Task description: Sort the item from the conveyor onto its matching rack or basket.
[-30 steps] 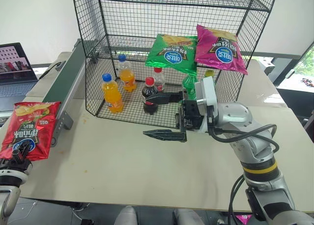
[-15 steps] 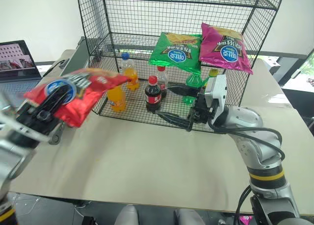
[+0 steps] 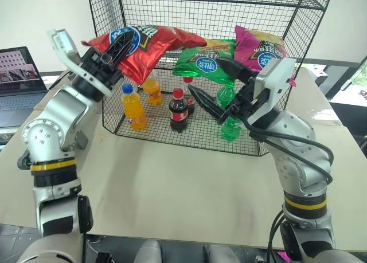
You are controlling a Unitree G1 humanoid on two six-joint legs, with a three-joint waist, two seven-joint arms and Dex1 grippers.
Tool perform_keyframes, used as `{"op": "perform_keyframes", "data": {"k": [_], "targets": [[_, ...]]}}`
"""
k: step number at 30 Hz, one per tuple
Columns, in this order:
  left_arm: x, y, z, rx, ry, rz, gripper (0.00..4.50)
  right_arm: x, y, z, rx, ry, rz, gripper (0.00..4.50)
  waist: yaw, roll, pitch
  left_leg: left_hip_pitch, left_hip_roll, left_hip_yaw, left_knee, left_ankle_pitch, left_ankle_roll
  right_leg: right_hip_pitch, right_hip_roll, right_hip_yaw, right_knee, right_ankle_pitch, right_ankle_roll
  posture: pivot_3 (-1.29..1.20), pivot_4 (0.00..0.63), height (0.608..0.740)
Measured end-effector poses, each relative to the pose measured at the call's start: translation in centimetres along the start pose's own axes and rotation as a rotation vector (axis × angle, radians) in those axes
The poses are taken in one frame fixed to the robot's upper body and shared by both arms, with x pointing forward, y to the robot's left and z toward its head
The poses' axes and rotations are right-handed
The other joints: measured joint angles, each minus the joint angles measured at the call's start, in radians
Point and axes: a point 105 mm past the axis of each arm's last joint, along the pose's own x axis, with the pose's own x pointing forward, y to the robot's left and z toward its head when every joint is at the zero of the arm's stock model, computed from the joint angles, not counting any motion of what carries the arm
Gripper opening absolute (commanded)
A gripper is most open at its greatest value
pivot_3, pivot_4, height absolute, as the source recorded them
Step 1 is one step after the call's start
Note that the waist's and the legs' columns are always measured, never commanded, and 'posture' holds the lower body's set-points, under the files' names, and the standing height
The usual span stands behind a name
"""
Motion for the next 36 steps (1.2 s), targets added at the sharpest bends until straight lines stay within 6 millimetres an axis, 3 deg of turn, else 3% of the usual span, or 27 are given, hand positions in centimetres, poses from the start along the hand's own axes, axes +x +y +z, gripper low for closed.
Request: {"op": "perform_keyframes", "data": {"k": [4,10,18,29,36], "targets": [[0.9,2.6,-0.2,0.003,-0.041,0.057,0.10,-0.5,0.0,-0.2,-0.008,0.016,-0.034,4.50,0.000,0.000,0.000,0.000,0.000,0.000,0.000,0.000,0.000,0.000,0.000,0.000,0.000,0.000,0.000,0.00,0.150,0.740],[1.1,7.6,-1.3,0.061,-0.072,0.279,0.10,-0.6,0.0,-0.5,-0.006,0.037,-0.054,4.50,0.000,0.000,0.000,-0.001,0.000,0.000,0.001,0.000,0.001,0.000,0.000,0.000,0.000,0.000,0.000,0.00,0.150,0.740],[3.9,7.4,-0.3,0.028,-0.231,0.380,0.10,-0.4,-0.6,-0.1,-0.060,0.042,-0.084,4.50,0.002,-0.001,0.000,-0.002,0.000,0.000,0.001,0.000,0.001,0.000,0.000,0.000,-0.001,0.001,0.002,0.00,0.150,0.740],[3.6,9.4,0.7,0.000,-0.332,0.523,0.10,0.3,-0.4,-0.1,-0.077,0.041,-0.106,4.50,0.000,-0.001,0.000,-0.002,0.000,0.000,0.001,0.001,0.001,0.000,0.000,0.000,0.000,0.001,0.002,0.00,0.150,0.740],[3.8,8.6,0.4,0.011,-0.281,0.475,2.94,0.3,-0.3,-0.1,-0.070,0.038,-0.105,4.50,0.000,-0.001,0.000,-0.002,0.000,0.000,0.001,0.001,0.001,0.000,0.000,0.000,0.000,0.001,0.003,0.00,0.150,0.740]]}}
